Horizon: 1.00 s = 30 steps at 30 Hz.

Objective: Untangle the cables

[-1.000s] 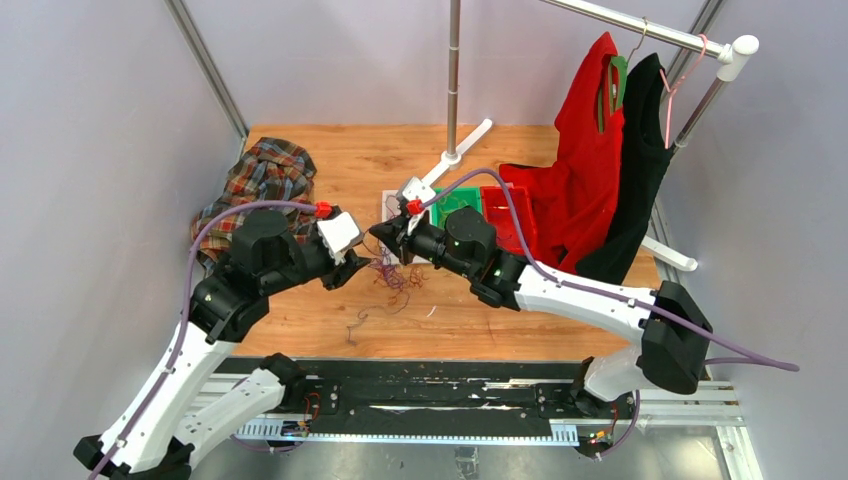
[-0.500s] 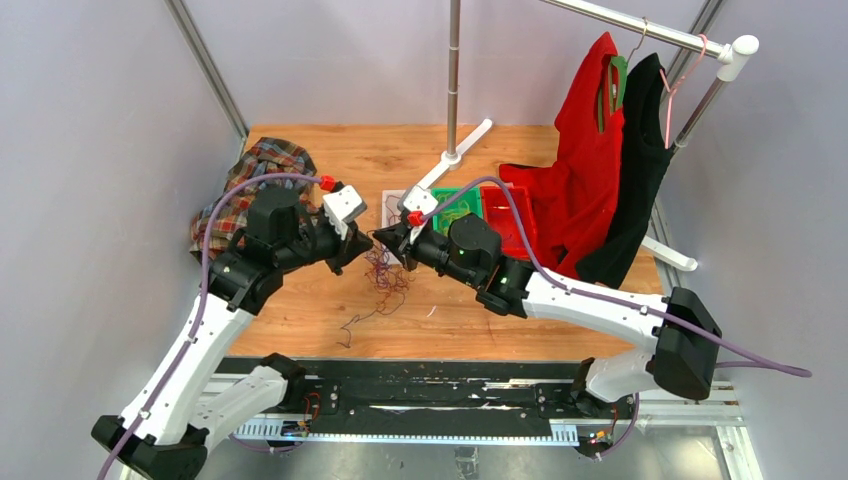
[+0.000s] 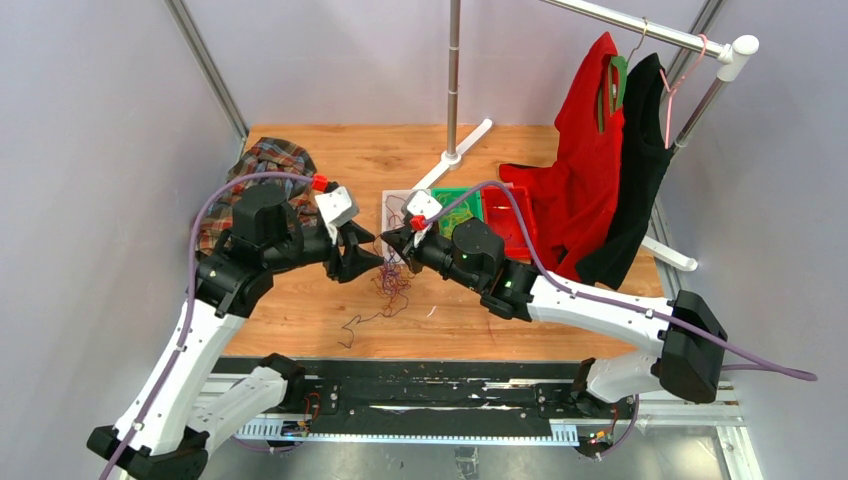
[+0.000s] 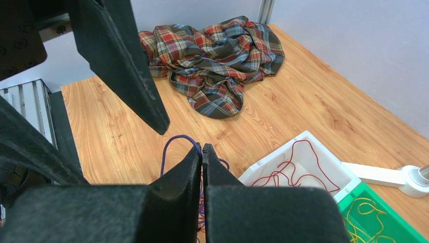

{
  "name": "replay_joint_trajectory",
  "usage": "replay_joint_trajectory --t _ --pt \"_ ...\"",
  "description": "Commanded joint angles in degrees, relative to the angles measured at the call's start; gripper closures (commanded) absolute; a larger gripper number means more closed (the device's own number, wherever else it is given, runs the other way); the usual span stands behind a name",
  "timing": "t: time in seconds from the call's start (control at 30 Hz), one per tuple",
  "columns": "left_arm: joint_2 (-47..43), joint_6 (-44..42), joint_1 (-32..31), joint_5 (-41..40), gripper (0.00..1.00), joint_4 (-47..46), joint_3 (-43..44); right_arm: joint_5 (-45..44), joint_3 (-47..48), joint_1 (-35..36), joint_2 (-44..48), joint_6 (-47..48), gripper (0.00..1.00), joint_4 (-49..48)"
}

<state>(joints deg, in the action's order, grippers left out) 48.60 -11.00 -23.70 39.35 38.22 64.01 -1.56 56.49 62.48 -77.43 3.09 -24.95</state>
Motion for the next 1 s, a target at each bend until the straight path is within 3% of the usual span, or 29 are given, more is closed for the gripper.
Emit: replay_joint_trajectory --t 0.0,0.1,0.57,0.67,0.97 --pt "2.1 5.3 0.3 2.8 0.45 -2.6 -0.3 0.0 -0.7 1.3 1.9 0.5 0.99 -1.6" --pt "3.7 7.7 0.3 2.1 0.5 -3.9 -0.8 0.5 -0.7 1.5 2.6 0.4 0.99 -1.8" --pt "5.2 5.4 0.3 -1.4 0.99 -4.5 0.2 -1.0 -2.0 1.6 4.4 0.6 0.99 -1.8" --pt "4.8 2.5 0.3 -1.4 0.99 -2.4 2.4 -3.8 -2.7 1.6 4.5 0.9 0.98 -2.0" --pt "4.8 0.9 0.3 9.6 0.99 4.1 7.4 -3.0 -0.7 1.6 -1.1 -1.7 0.72 -5.6"
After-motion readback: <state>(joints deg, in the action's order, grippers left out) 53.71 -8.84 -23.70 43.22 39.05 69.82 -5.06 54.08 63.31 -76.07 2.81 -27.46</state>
